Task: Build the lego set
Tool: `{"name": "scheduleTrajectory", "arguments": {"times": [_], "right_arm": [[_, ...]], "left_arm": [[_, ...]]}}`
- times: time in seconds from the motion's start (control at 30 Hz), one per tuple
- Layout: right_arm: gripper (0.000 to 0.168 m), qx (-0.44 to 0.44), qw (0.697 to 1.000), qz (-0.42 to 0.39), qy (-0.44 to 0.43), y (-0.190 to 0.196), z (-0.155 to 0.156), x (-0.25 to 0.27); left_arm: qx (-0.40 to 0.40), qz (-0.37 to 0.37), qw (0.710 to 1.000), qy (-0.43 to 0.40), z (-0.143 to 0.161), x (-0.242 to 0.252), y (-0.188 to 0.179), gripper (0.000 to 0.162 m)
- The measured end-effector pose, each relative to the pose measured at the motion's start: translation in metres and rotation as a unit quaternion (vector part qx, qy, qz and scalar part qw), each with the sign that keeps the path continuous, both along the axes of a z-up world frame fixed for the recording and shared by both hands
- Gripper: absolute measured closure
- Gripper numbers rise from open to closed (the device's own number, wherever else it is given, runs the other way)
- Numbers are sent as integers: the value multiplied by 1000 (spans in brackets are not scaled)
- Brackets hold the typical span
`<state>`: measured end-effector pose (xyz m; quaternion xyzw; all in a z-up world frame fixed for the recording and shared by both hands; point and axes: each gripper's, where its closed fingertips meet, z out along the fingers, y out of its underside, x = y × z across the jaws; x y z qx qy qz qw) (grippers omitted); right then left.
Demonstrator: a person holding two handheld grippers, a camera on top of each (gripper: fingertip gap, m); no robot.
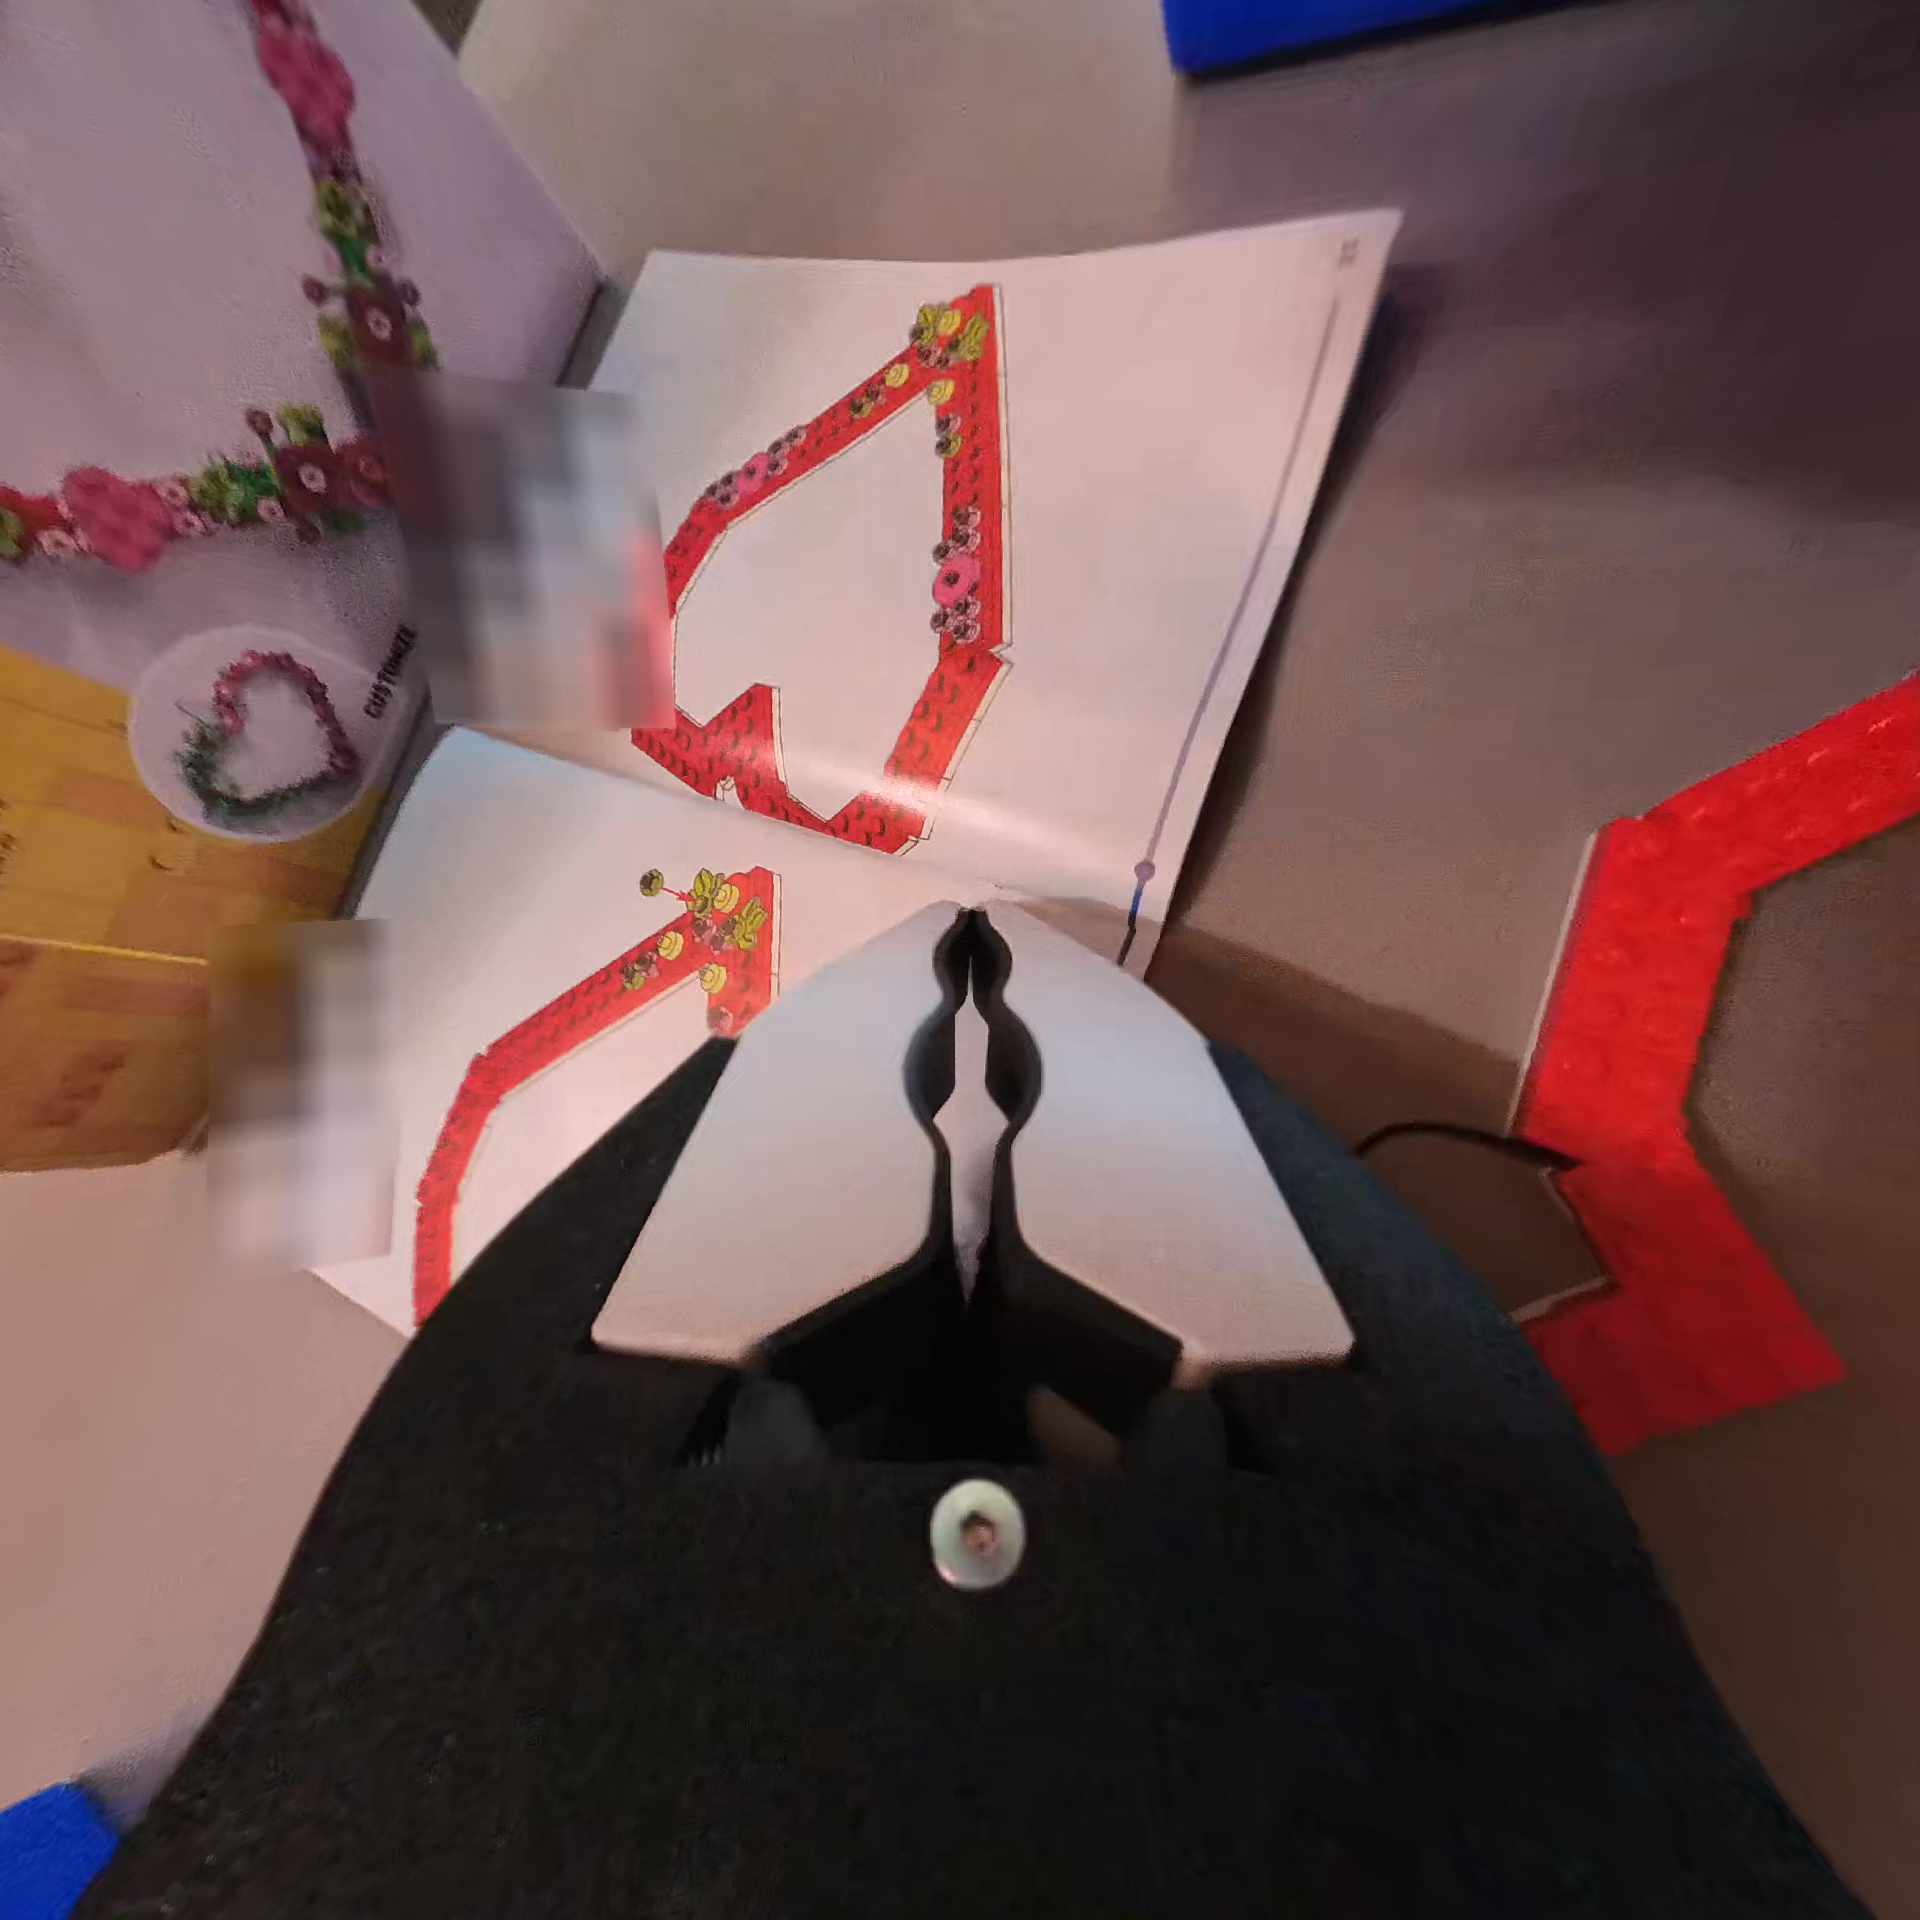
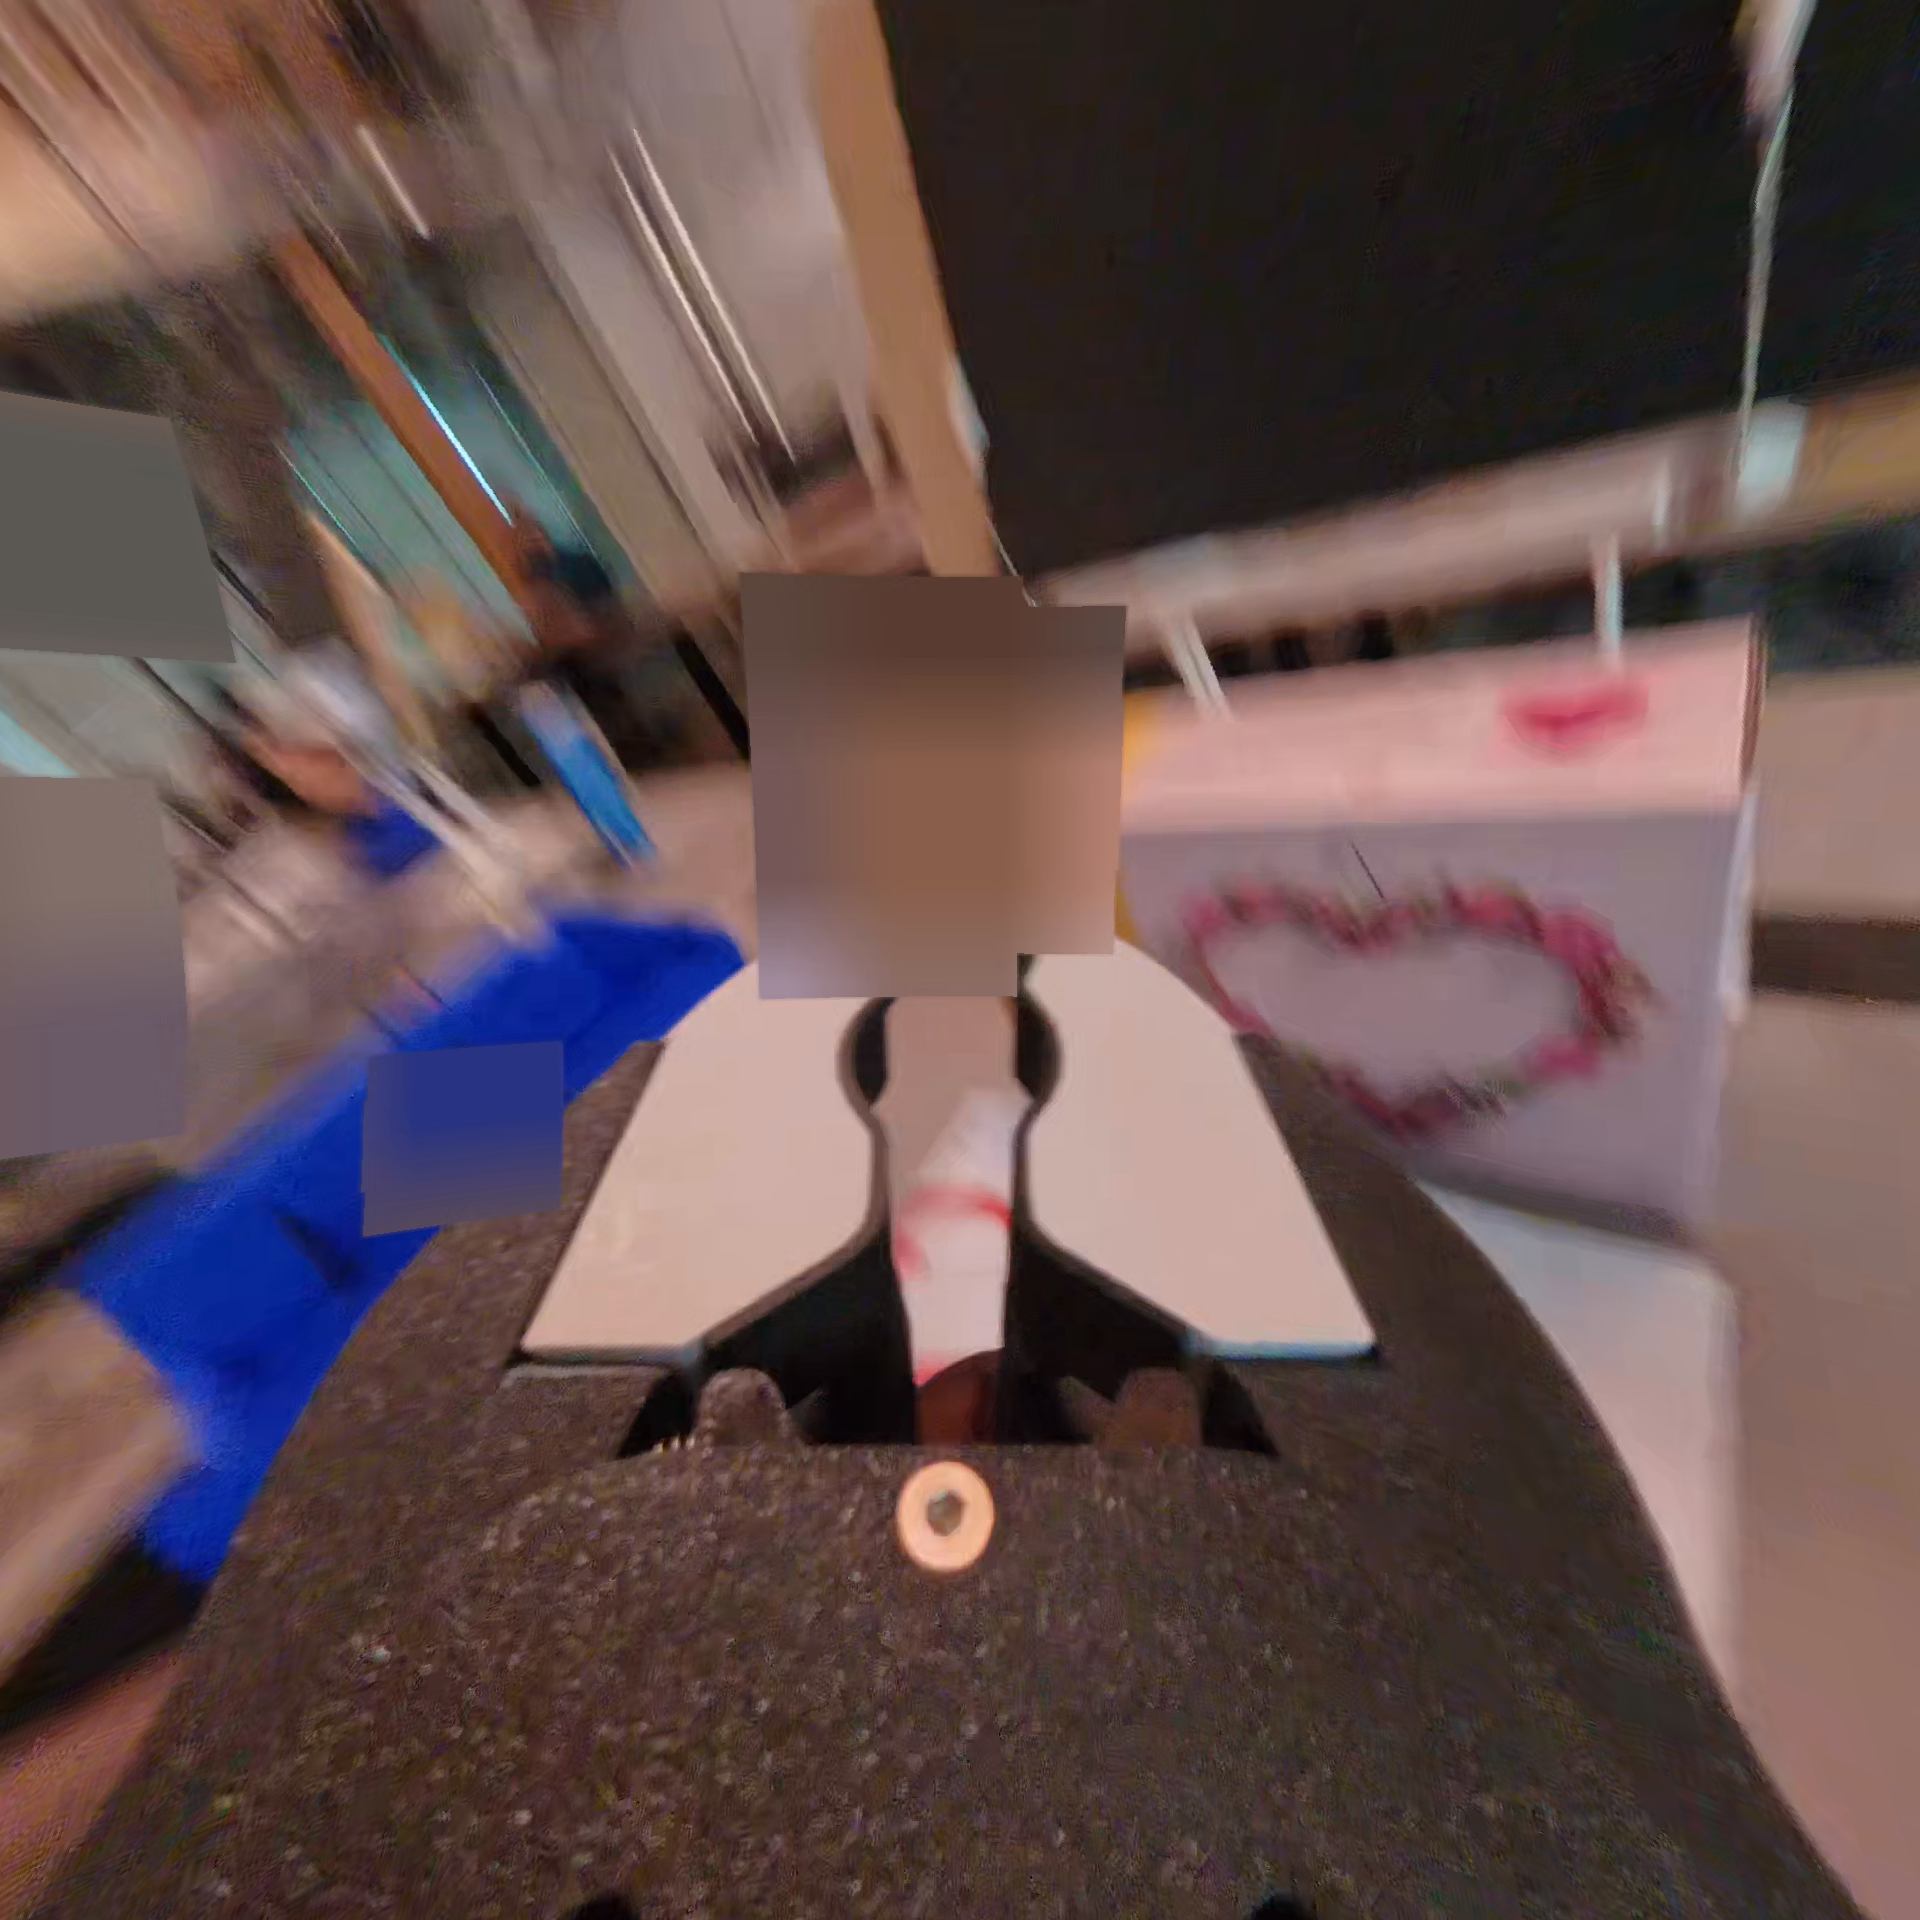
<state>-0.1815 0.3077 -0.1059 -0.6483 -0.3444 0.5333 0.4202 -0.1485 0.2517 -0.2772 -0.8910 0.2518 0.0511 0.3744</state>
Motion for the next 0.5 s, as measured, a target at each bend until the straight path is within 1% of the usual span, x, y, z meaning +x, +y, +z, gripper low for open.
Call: {"name": "scheduleTrajectory", "arguments": {"times": [0.03,0.07,0.1,0.13,0.17,0.2,0.23,0.27,0.3,0.33,0.4,0.47,0.5], "right_arm": [[133,-17,995,0,99,-12,48,16],[122,-35,979,21,202,-31,97,36],[98,-54,948,70,306,-55,145,63],[75,-82,902,133,403,-81,188,96],[59,-120,842,196,487,-103,224,133],[50,-153,780,250,553,-121,251,171],[43,-175,726,291,599,-135,270,203],[40,-181,688,318,628,-148,284,229],[37,-171,670,331,642,-162,293,246],[31,-152,666,335,649,-176,300,256],[28,-110,665,343,654,-199,308,268],[27,-80,661,350,659,-213,309,276],[27,-69,659,351,662,-218,308,279]], "left_arm": [[-7,10,1000,-19,0,0,0,162],[-12,23,999,-39,0,-1,0,162],[-2,47,997,-62,4,-5,3,162],[27,81,991,-99,16,-10,8,162],[61,108,980,-153,34,-14,12,161],[92,123,965,-213,56,-17,13,155],[122,139,946,-266,81,-22,12,153],[153,154,926,-309,107,-29,9,150],[182,159,907,-345,134,-34,3,148],[211,155,889,-375,161,-37,-6,143],[268,148,858,-412,208,-45,-26,131],[322,145,833,-425,242,-52,-48,120],[344,145,825,-424,253,-56,-59,114]]}}
